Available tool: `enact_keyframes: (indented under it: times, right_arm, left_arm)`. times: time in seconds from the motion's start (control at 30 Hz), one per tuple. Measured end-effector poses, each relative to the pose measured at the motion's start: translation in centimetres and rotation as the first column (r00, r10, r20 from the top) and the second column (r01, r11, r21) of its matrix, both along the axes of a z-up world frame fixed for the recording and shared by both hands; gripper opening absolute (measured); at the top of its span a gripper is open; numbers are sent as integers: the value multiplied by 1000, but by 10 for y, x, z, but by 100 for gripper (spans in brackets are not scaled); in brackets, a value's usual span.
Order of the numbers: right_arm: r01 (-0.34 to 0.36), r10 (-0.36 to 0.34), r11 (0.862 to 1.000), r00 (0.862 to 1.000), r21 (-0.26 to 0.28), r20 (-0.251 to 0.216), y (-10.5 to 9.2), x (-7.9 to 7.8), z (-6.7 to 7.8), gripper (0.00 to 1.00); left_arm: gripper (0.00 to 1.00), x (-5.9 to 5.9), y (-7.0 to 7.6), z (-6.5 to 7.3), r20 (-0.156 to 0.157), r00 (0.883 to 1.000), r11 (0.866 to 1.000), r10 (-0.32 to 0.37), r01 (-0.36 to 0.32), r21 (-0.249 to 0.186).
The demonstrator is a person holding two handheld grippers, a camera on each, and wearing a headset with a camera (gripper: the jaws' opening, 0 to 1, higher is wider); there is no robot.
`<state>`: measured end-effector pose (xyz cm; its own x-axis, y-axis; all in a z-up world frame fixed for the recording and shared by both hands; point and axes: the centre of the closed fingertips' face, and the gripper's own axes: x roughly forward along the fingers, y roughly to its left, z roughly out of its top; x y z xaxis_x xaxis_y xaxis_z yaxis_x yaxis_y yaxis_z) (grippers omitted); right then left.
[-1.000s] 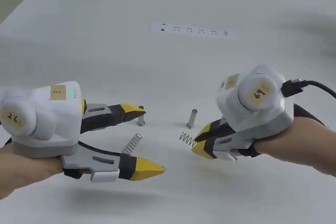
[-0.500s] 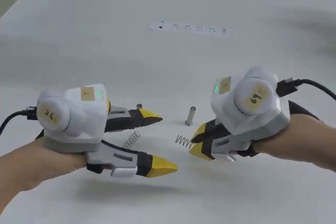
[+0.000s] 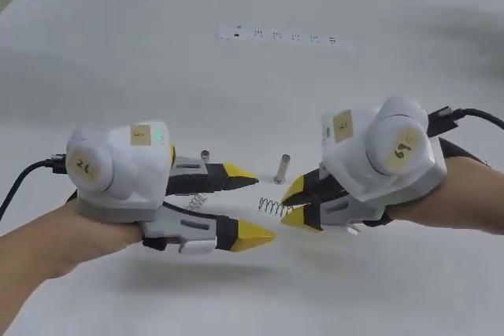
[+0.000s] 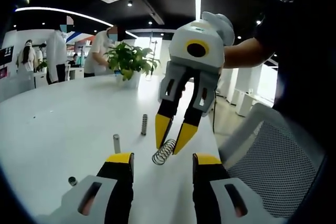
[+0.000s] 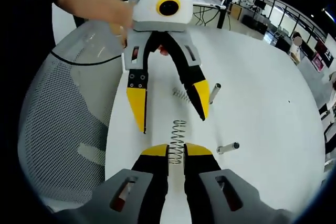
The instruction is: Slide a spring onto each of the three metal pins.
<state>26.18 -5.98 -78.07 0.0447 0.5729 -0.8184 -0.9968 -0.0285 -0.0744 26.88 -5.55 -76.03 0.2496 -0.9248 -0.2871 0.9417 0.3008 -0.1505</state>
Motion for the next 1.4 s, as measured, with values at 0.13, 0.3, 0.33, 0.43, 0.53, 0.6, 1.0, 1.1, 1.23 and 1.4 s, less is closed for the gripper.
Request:
enact_keyframes:
  times: [0.13, 0.3, 0.33, 0.43, 0.53, 0.6, 1.0, 1.1, 1.23, 1.4]
  right_arm:
    - [-56, 56, 998, 998, -2, 17, 3, -5, 5, 8]
    - [-79, 79, 997, 996, -7, 38, 4, -4, 8, 8]
    - [-90, 90, 996, 995, -6, 43, 4, -5, 9, 8]
    - [-93, 92, 996, 994, 1, 51, 4, -4, 11, 8]
    - [-107, 106, 994, 993, 6, 60, 5, -5, 13, 8]
    - [-119, 119, 993, 990, 1, 71, 5, -5, 14, 8]
    - [-161, 160, 987, 983, 2, 93, 7, -9, 20, 8]
    - [-165, 164, 986, 982, 3, 93, 7, -9, 21, 8]
    - [-165, 164, 986, 982, 7, 95, 8, -9, 21, 8]
    - [-169, 167, 986, 981, 10, 98, 7, -10, 22, 8]
  left_arm:
    - [30, 0, -2, 3, 8, 1000, 1000, -8, 9, -10]
    - [24, -1, -2, 6, 17, 1000, 1000, -14, 14, -19]
    - [21, -1, -2, 7, 15, 1000, 1000, -15, 15, -26]
    - [17, -3, -2, 8, 24, 1000, 999, -20, 20, -28]
    - [15, -4, -2, 8, 27, 999, 999, -25, 25, -26]
    - [13, -5, -3, 9, 23, 999, 999, -27, 28, -31]
    - [7, -9, -6, 13, 35, 999, 998, -36, 38, -40]
    - [4, -8, -5, 14, 42, 999, 999, -32, 34, -40]
    - [4, -8, -5, 16, 46, 998, 998, -31, 33, -45]
    - [3, -9, -5, 18, 48, 998, 998, -34, 36, -49]
